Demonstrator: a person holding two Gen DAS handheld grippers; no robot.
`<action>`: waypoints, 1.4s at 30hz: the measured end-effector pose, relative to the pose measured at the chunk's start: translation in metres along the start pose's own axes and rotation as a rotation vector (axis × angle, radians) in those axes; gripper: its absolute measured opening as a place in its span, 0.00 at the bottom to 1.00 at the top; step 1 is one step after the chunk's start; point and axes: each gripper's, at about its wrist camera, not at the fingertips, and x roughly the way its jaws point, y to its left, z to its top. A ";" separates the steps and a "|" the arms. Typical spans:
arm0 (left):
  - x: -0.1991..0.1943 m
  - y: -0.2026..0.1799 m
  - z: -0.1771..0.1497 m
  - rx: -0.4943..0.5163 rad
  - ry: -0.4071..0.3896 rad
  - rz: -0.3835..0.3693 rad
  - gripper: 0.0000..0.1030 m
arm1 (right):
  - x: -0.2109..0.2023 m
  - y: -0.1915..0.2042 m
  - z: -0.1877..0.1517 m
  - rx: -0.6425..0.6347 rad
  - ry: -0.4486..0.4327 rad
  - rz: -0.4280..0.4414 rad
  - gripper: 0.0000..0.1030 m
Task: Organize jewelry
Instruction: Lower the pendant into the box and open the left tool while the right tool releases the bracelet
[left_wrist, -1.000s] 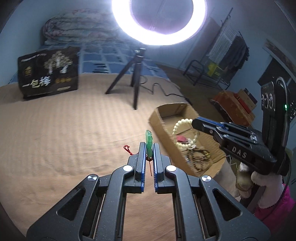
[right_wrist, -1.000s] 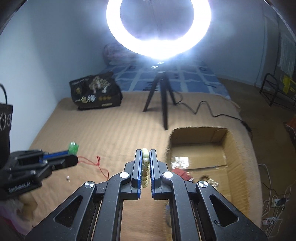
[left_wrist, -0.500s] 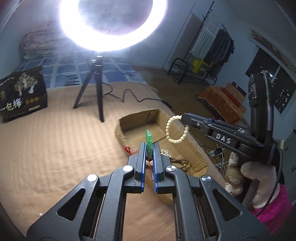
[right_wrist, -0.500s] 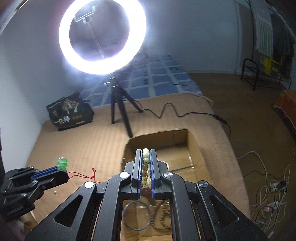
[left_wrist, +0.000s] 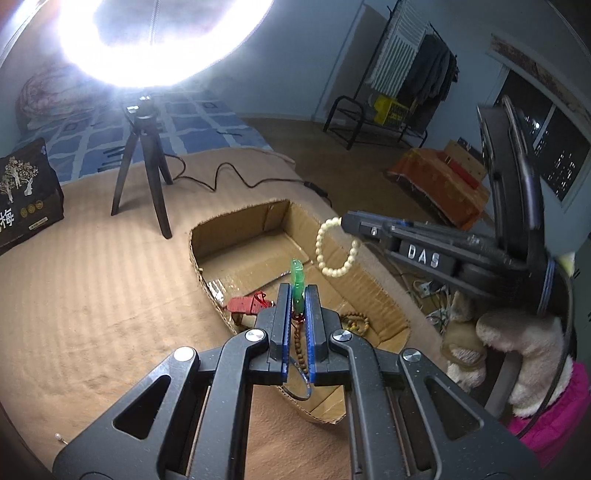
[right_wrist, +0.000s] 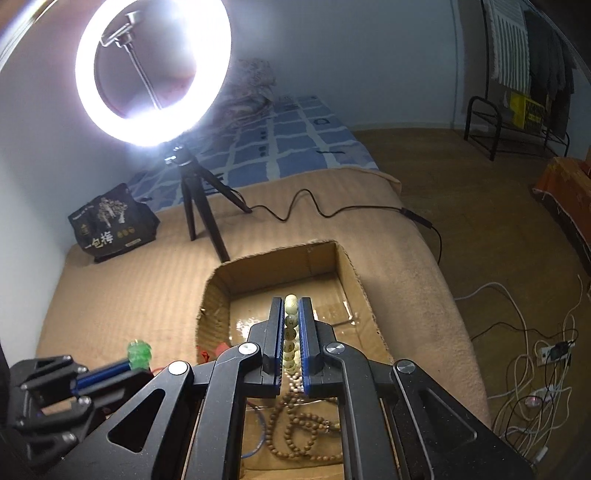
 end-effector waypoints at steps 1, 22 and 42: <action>0.002 -0.002 -0.002 0.008 0.005 0.011 0.05 | 0.001 -0.001 0.000 0.002 0.003 -0.001 0.06; 0.015 -0.012 -0.016 0.022 0.040 0.047 0.05 | 0.014 -0.001 -0.006 -0.017 0.045 -0.018 0.06; 0.006 -0.017 -0.019 0.052 0.007 0.103 0.52 | 0.014 0.000 -0.006 -0.020 0.034 -0.032 0.57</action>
